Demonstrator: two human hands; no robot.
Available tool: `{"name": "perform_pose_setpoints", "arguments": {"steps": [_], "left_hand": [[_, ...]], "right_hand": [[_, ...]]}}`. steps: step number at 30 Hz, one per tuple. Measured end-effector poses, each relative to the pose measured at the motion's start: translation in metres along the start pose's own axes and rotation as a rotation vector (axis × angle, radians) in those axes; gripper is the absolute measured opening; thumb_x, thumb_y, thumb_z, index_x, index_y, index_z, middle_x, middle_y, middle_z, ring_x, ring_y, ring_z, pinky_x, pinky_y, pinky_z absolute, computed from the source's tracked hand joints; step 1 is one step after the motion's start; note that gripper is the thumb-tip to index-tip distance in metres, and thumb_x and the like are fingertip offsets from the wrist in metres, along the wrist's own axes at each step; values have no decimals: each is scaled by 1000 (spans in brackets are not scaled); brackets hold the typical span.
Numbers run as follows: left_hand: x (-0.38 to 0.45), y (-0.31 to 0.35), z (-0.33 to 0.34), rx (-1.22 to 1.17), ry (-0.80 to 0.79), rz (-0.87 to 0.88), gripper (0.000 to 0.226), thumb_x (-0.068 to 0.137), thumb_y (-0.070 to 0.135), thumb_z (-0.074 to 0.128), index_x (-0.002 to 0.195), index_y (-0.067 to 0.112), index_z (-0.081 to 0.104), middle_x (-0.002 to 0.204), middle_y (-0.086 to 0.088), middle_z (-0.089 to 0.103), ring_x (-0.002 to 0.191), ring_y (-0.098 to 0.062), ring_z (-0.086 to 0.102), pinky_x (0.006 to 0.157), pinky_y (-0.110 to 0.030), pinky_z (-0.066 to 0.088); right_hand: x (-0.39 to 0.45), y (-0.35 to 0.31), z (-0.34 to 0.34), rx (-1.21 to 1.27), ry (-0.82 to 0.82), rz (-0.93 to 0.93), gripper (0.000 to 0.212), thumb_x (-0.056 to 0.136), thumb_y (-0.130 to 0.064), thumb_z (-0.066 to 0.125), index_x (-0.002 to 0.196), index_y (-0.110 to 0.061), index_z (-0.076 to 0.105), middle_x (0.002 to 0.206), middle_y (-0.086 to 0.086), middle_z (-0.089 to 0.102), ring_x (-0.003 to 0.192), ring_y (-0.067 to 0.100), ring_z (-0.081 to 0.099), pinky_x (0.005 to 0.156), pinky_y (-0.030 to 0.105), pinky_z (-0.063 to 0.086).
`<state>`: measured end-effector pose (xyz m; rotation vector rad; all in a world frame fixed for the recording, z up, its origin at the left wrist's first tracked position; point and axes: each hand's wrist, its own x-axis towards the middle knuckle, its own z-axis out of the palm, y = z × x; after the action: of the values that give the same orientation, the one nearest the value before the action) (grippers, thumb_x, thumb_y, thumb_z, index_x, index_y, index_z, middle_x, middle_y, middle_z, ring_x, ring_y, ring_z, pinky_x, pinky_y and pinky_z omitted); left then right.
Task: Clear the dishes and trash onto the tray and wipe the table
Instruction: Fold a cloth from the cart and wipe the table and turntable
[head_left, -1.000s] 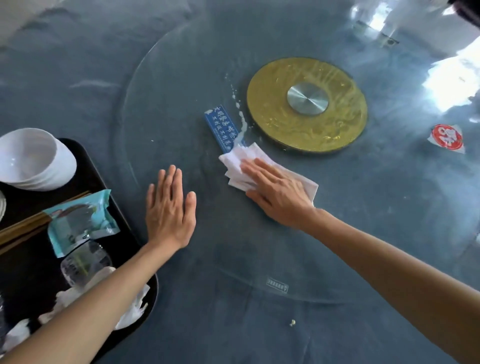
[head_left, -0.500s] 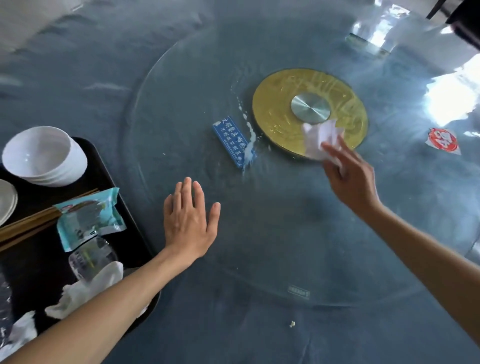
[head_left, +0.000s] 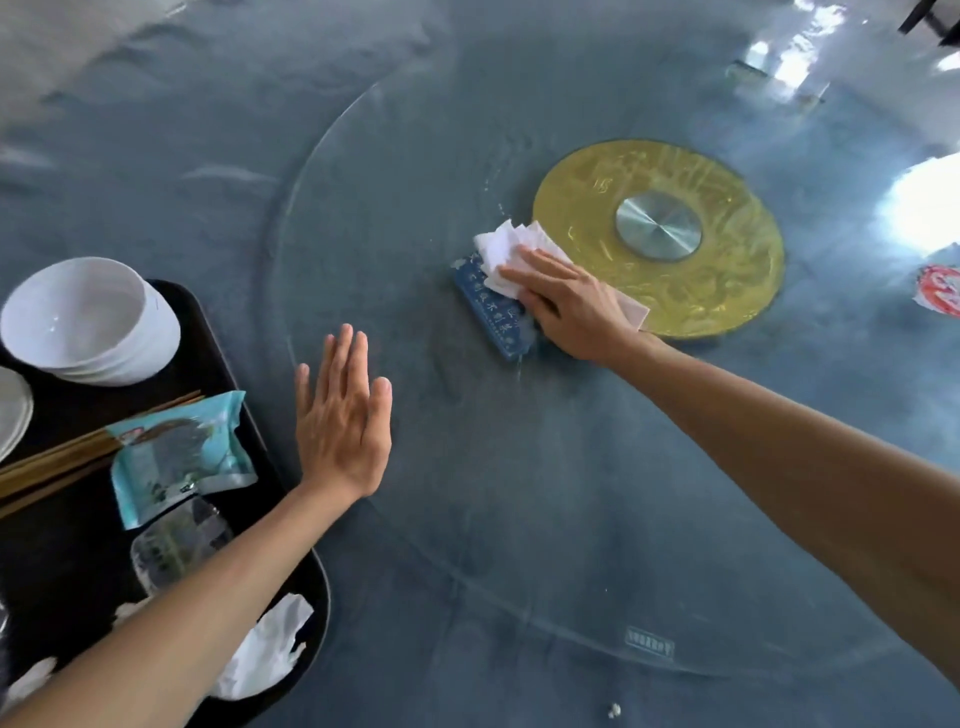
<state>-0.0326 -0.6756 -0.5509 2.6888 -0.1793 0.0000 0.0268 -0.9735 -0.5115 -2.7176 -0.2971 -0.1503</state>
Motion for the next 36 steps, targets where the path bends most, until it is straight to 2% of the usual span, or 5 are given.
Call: {"name": "perform_pose_setpoints", "arguments": {"steps": [11, 19, 26, 32, 36], "left_hand": [[-9, 12, -9, 127, -114, -19, 81, 92, 54, -10, 161, 13, 5, 169, -4, -3, 155, -18, -9, 124, -44, -7], [-38, 27, -3, 132, -111, -34, 80, 95, 57, -6, 160, 11, 2, 168, -8, -6, 155, -21, -11, 125, -45, -5], [-73, 48, 4, 86, -105, -23, 83, 95, 61, -10, 159, 9, 2, 167, -12, -9, 154, -24, -15, 125, -50, -2], [-63, 47, -6, 50, -44, 47, 73, 101, 52, 7, 138, 8, 53, 144, -16, 47, 131, -35, 45, 104, -49, 31], [-11, 29, -15, 1, 4, 5, 59, 100, 43, 15, 139, 16, 50, 156, -11, 35, 146, -30, 29, 110, -46, 26]], "right_hand": [[-241, -140, 16, 433, -323, -370, 53, 95, 12, 51, 137, -17, 67, 153, -2, 54, 148, 15, 42, 115, 42, 44], [-159, -29, -51, 303, 418, 333, 41, 101, 6, 53, 126, -21, 72, 131, -12, 68, 118, 2, 63, 98, 13, 44], [-12, 66, -38, 10, 306, 646, 43, 109, -21, 38, 146, -28, 57, 152, 4, 55, 129, 37, 57, 101, 42, 47], [22, 16, -6, -48, 122, 205, 38, 105, -24, 49, 140, -31, 64, 149, -5, 58, 138, 22, 54, 98, 41, 52], [-49, -34, 7, 128, -4, -117, 38, 102, -4, 55, 134, -18, 69, 144, 0, 63, 140, 17, 53, 113, 41, 47]]}}
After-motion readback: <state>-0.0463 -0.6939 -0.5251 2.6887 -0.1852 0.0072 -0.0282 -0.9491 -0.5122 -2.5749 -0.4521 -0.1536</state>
